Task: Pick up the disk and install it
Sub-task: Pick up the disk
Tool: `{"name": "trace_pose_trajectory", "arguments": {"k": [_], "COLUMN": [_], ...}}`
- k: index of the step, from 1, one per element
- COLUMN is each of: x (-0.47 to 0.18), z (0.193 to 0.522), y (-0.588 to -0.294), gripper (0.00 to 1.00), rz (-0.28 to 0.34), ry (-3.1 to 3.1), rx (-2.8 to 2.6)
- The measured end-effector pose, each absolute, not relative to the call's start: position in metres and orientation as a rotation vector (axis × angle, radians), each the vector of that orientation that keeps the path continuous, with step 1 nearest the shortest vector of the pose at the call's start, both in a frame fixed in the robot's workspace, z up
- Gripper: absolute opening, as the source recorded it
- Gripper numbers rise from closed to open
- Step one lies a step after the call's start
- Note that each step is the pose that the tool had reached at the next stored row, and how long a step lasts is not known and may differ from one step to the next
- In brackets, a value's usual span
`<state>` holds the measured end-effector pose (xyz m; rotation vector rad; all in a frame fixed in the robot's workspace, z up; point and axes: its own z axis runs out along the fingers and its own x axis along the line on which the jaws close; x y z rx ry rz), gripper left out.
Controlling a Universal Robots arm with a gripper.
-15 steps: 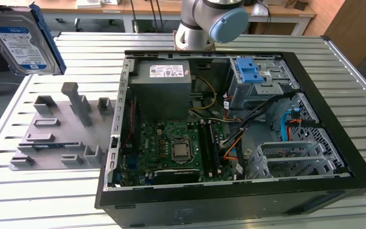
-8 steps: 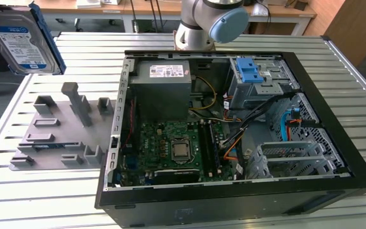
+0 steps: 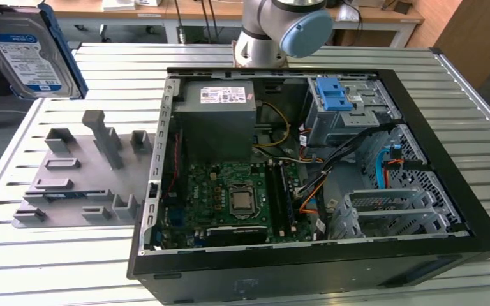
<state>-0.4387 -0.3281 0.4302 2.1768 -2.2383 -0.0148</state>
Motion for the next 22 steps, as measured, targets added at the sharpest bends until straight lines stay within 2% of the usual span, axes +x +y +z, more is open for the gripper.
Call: {"name": "trace_pose_trajectory", "arguments": {"k": [22], "x": [-0.4387], "z": [0.4366], "y": [-0.3278], "gripper": [0.36], "rz": [-0.015], "ry": [-2.238], "rx": [2.177]}}
